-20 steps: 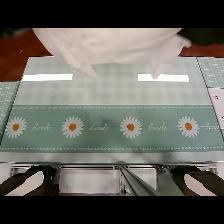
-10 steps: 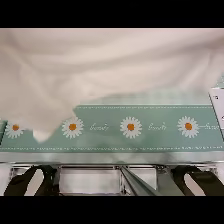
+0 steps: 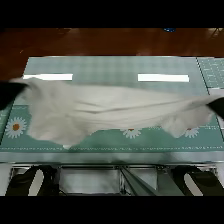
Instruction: Fold the shirts.
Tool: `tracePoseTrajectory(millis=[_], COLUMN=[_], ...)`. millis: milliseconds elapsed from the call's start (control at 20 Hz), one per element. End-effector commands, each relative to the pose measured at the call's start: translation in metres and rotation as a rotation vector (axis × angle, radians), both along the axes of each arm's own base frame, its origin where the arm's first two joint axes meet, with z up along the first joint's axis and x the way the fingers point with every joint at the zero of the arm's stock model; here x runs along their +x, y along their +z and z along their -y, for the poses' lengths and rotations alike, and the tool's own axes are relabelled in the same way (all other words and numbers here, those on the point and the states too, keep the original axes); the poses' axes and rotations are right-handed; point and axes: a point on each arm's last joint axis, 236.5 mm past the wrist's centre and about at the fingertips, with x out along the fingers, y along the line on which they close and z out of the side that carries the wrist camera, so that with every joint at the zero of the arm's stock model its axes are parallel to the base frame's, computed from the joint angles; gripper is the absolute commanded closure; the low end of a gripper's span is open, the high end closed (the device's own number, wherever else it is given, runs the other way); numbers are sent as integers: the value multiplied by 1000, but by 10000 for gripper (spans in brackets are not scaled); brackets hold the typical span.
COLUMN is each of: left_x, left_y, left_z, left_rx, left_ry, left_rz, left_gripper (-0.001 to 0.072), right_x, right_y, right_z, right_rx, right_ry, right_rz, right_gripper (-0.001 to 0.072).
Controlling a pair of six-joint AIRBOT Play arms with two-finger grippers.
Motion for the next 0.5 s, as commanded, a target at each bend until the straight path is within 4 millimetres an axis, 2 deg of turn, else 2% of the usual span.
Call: tracePoseTrajectory(millis=[0,50,150,250,450], left_x=[23,37,68,103,165], left_y=[-116,-137,-166,-186,-217], left_z=[0,-2,-2,1,16], left_rx=[-94,-108,-129,-151,-192], left_ry=[65,102,158,198,204], left_rz=[-211,-234,-267,-295,-390], left_gripper=[683,683,683,683,683], right_x=[23,33,61,101,169], right_y=[-88,-108,-137,-163,-209], right_z=[-5,-4,-2,4,8], right_rx=[55,62,56,49,47], right_ry=[-39,-59,-72,-101,-141], right_rz=[-140,-171,-213,-212,-297], right_gripper=[692,692,691,692,691])
